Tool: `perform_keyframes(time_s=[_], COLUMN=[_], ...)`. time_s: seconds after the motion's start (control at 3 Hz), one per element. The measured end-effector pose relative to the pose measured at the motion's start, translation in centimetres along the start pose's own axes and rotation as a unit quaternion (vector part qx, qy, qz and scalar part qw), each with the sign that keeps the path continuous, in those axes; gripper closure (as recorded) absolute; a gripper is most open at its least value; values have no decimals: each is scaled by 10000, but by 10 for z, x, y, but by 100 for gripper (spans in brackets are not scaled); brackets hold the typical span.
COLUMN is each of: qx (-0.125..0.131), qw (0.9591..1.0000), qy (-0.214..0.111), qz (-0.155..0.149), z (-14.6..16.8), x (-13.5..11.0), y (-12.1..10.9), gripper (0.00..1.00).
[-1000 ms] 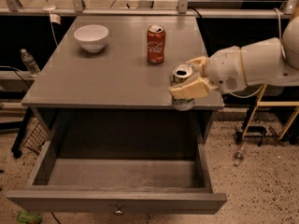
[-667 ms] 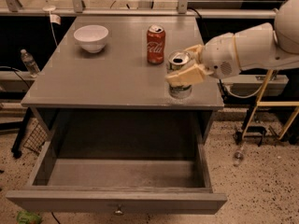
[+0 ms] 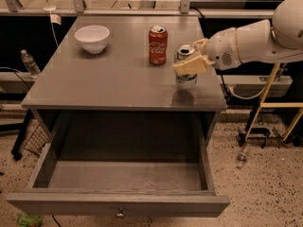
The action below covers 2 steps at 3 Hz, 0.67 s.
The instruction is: Pick 7up can from top drawer and place on counter
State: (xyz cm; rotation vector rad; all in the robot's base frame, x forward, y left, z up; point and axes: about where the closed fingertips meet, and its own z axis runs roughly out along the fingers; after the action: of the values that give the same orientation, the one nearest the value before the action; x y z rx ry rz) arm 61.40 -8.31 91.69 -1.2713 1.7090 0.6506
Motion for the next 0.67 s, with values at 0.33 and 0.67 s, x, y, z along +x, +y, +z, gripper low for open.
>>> perform_keyframes(time_s=[0.33,0.67], qx=[327,506], qw=[9984,9955], qy=[-228,-333], qz=[413,733], z=[-5,-11], x=[18,29], y=[-24,-37], gripper=[98,75])
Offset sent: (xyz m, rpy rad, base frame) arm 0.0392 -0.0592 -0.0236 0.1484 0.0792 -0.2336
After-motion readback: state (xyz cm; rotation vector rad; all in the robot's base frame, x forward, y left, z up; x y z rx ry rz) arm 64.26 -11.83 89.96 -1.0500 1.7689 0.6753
